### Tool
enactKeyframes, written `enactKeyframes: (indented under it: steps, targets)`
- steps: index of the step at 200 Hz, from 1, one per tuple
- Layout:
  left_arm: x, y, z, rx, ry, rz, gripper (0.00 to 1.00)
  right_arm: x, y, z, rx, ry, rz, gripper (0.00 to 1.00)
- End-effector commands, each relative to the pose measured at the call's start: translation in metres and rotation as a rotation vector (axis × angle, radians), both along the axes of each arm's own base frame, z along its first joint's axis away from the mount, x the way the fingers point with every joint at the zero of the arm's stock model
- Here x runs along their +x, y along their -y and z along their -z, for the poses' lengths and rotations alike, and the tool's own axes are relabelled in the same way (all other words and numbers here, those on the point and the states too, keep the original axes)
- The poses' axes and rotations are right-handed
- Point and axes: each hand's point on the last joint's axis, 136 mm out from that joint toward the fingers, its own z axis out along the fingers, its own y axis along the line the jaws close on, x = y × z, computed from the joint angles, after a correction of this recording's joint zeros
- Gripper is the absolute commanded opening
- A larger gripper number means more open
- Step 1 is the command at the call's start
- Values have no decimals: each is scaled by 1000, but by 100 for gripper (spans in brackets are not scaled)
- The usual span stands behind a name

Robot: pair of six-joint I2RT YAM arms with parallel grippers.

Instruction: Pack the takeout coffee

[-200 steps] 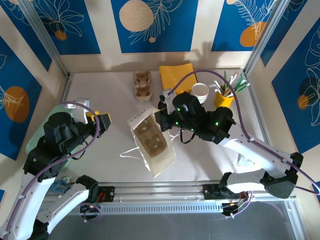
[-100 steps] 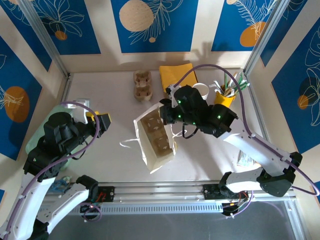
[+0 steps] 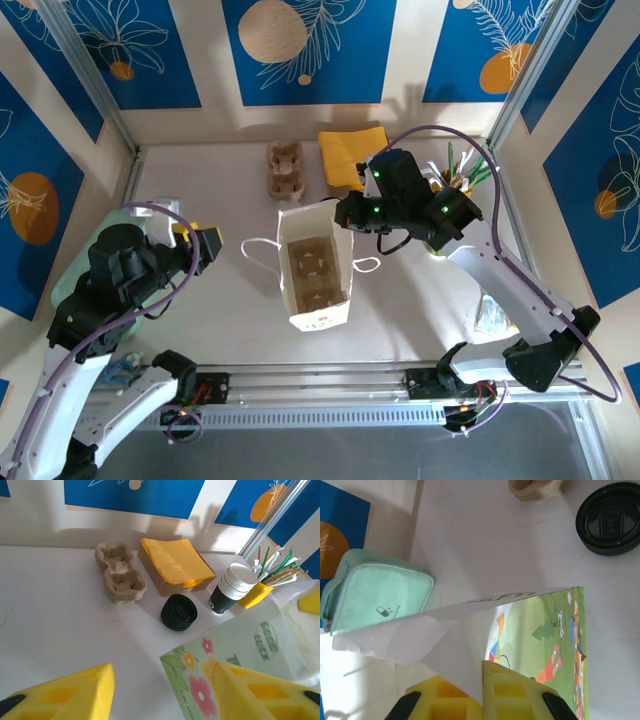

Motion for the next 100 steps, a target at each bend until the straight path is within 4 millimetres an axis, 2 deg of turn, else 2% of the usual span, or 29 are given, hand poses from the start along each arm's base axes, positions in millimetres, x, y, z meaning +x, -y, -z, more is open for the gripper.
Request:
enactKeyframes:
  steps: [1, 100]
  targets:
    - [2, 3, -2, -5, 13, 7, 55, 2, -3, 7, 70, -79, -15, 0]
    - [4, 4, -1, 6, 10, 10, 55, 48, 11, 40, 94, -142, 6, 0]
